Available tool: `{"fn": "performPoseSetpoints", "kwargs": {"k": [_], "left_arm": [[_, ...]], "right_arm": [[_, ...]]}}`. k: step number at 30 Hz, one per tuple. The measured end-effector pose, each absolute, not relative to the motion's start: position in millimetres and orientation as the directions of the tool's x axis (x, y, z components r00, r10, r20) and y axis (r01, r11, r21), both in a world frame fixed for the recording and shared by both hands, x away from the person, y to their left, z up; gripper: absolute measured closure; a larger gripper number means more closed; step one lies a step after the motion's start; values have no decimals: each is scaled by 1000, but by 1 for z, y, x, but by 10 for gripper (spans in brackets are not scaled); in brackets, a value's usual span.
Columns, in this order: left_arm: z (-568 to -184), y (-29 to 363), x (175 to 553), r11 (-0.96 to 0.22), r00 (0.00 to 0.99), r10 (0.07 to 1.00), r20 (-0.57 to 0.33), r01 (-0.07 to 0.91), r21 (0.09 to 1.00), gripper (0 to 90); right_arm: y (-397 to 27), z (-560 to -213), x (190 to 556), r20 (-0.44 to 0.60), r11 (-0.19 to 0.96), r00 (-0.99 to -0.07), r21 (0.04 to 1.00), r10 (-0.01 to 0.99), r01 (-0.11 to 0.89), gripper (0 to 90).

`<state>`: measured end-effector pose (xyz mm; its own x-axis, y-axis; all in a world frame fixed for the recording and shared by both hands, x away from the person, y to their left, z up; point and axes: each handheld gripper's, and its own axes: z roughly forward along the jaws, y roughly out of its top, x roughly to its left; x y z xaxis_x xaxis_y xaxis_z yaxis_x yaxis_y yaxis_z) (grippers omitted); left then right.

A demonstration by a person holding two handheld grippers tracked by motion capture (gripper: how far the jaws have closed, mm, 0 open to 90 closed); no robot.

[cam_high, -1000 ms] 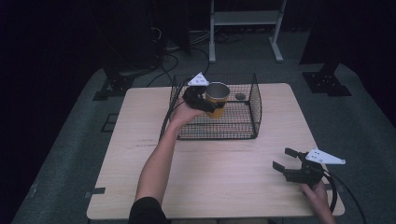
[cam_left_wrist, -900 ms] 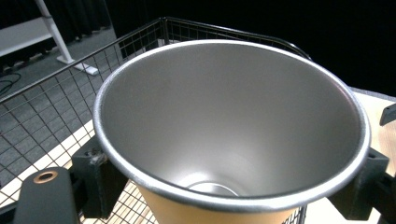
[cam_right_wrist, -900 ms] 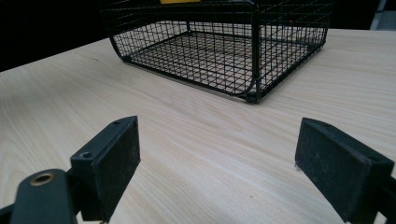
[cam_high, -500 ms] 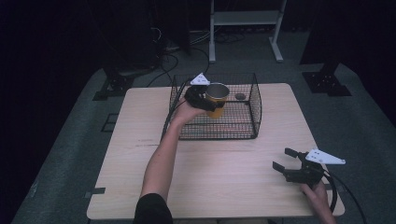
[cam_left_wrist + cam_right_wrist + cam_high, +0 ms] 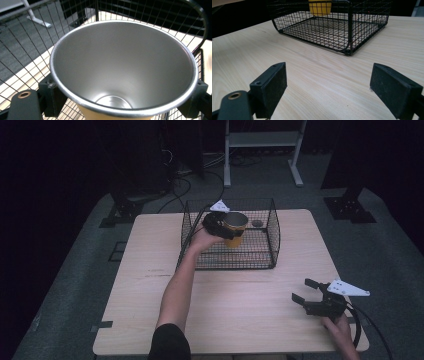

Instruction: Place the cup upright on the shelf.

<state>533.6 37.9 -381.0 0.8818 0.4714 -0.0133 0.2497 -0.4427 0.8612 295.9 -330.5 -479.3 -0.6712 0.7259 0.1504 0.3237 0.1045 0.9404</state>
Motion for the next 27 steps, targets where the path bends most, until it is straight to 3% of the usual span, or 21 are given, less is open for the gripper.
{"fn": "performPoseSetpoints", "kwargs": {"k": [27], "left_arm": [[-408, 19, 559, -570, 899, 437, -35, 306, 762, 144]], "right_arm": [[-331, -479, 296, 149, 106, -678, 942, 720, 319, 130]]}}
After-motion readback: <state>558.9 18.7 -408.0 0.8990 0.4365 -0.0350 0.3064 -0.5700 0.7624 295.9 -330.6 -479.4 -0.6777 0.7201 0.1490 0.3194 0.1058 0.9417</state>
